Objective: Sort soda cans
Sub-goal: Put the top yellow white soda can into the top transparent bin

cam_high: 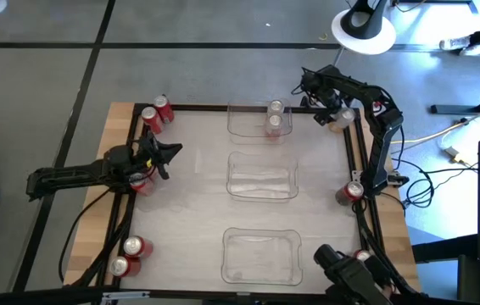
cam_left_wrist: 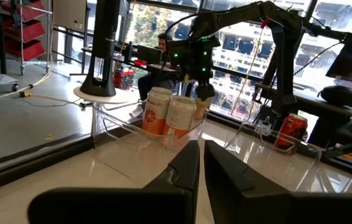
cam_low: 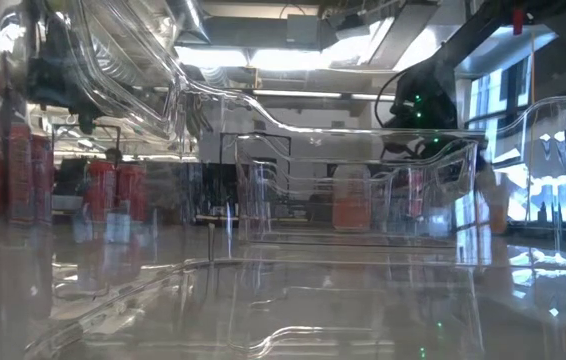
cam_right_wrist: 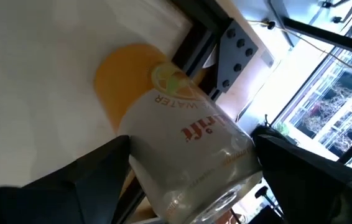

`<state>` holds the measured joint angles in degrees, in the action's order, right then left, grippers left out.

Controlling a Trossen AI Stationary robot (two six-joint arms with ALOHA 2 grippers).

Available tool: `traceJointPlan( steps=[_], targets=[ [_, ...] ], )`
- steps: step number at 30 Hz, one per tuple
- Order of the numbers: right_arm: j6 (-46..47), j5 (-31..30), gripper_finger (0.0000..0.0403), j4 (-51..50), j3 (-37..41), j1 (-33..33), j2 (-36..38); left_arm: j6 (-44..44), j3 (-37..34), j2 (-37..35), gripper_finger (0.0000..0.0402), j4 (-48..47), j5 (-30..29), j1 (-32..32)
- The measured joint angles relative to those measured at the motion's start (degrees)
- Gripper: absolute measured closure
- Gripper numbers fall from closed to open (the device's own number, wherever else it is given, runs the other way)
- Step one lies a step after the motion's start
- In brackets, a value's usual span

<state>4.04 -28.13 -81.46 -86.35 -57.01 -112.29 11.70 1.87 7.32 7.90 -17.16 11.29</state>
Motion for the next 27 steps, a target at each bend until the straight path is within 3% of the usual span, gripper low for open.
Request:
traceJointPlan(
  steps=[27],
  targets=[
    [-10.2, 2.5, 0.0059, 2.7, 0.1, 3.4, -0.1, -0.1, 0.0, 0.0, 0.0384, 0.0, 0.0, 0.0]
  ],
)
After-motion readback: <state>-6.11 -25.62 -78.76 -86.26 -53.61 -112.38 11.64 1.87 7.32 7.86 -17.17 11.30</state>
